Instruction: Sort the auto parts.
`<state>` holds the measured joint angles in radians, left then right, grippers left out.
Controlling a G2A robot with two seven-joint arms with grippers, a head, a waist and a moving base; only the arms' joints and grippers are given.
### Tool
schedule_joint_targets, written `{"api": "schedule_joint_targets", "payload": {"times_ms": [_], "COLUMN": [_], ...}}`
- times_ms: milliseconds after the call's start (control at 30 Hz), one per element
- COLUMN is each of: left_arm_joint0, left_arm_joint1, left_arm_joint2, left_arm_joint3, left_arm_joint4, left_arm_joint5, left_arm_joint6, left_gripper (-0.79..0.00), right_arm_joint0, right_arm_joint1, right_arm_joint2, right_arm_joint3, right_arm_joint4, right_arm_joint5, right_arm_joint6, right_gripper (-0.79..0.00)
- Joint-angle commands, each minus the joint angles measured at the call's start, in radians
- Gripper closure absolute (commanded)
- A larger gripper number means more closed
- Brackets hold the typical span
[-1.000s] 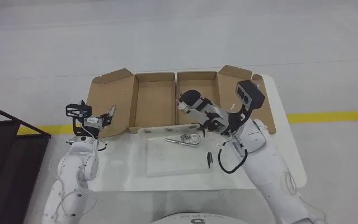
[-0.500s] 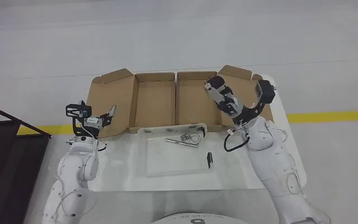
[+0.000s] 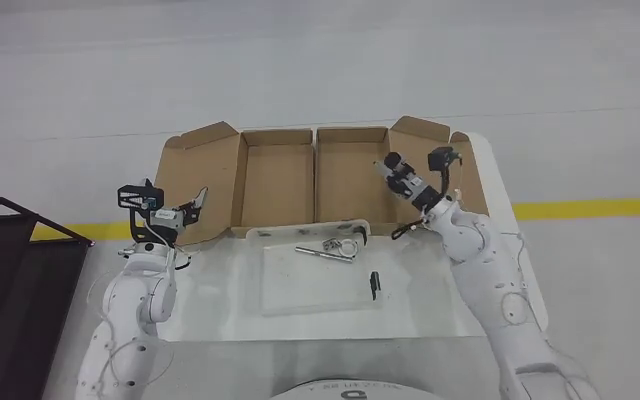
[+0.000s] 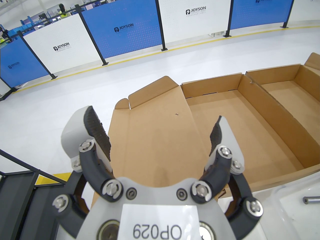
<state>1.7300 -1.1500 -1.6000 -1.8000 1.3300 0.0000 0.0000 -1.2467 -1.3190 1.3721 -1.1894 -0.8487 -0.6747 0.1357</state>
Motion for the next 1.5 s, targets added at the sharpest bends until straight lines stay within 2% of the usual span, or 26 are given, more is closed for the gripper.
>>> {"api": "schedule_joint_targets", "payload": {"times_ms": [0,200,467,500,567,633,667,700,733,933,1033,1233,1333,1467], "left_arm_joint0": [0.000,0.000,0.000,0.000,0.000,0.000,0.000,0.000,0.000,0.000,0.000,0.000,0.000,0.000], "left_arm_joint1": [0.000,0.000,0.000,0.000,0.000,0.000,0.000,0.000,0.000,0.000,0.000,0.000,0.000,0.000], "left_arm_joint2": [0.000,0.000,0.000,0.000,0.000,0.000,0.000,0.000,0.000,0.000,0.000,0.000,0.000,0.000], "left_arm_joint3": [0.000,0.000,0.000,0.000,0.000,0.000,0.000,0.000,0.000,0.000,0.000,0.000,0.000,0.000], "left_arm_joint4": [0.000,0.000,0.000,0.000,0.000,0.000,0.000,0.000,0.000,0.000,0.000,0.000,0.000,0.000], "left_arm_joint5": [0.000,0.000,0.000,0.000,0.000,0.000,0.000,0.000,0.000,0.000,0.000,0.000,0.000,0.000], "left_arm_joint6": [0.000,0.000,0.000,0.000,0.000,0.000,0.000,0.000,0.000,0.000,0.000,0.000,0.000,0.000], "left_gripper": [-0.785,-0.785,-0.785,-0.785,-0.785,-0.785,-0.785,-0.785,-0.785,-0.785,-0.785,-0.785,-0.785,-0.785], "right_arm_joint0": [0.026,0.072,0.092,0.093,0.096,0.099,0.099,0.100,0.099,0.084,0.057,-0.082,-0.133,-0.164], "right_arm_joint1": [-0.002,-0.010,-0.013,-0.013,-0.014,-0.014,-0.015,-0.014,-0.014,-0.010,-0.004,0.014,0.025,0.035], "right_arm_joint2": [-0.039,-0.100,-0.128,-0.131,-0.138,-0.145,-0.147,-0.149,-0.150,-0.143,-0.126,-0.060,-0.046,-0.040], "right_arm_joint3": [0.037,0.109,0.122,0.122,0.125,0.128,0.129,0.129,0.128,0.094,0.025,-0.212,-0.282,-0.319], "right_arm_joint4": [-0.112,-0.162,-0.169,-0.170,-0.171,-0.170,-0.169,-0.169,-0.170,-0.151,-0.128,0.056,0.111,0.133], "right_arm_joint5": [0.069,0.119,0.132,0.134,0.140,0.145,0.147,0.149,0.151,0.136,0.101,-0.092,-0.189,-0.249], "right_arm_joint6": [0.038,0.051,0.026,0.026,0.028,0.029,0.028,0.026,0.022,-0.015,-0.039,-0.117,-0.087,-0.040], "right_gripper": [0.000,0.000,0.000,-0.049,-0.215,-0.283,-0.379,-0.754,-0.785,-0.785,-0.785,-0.785,-0.785,-0.785]}}
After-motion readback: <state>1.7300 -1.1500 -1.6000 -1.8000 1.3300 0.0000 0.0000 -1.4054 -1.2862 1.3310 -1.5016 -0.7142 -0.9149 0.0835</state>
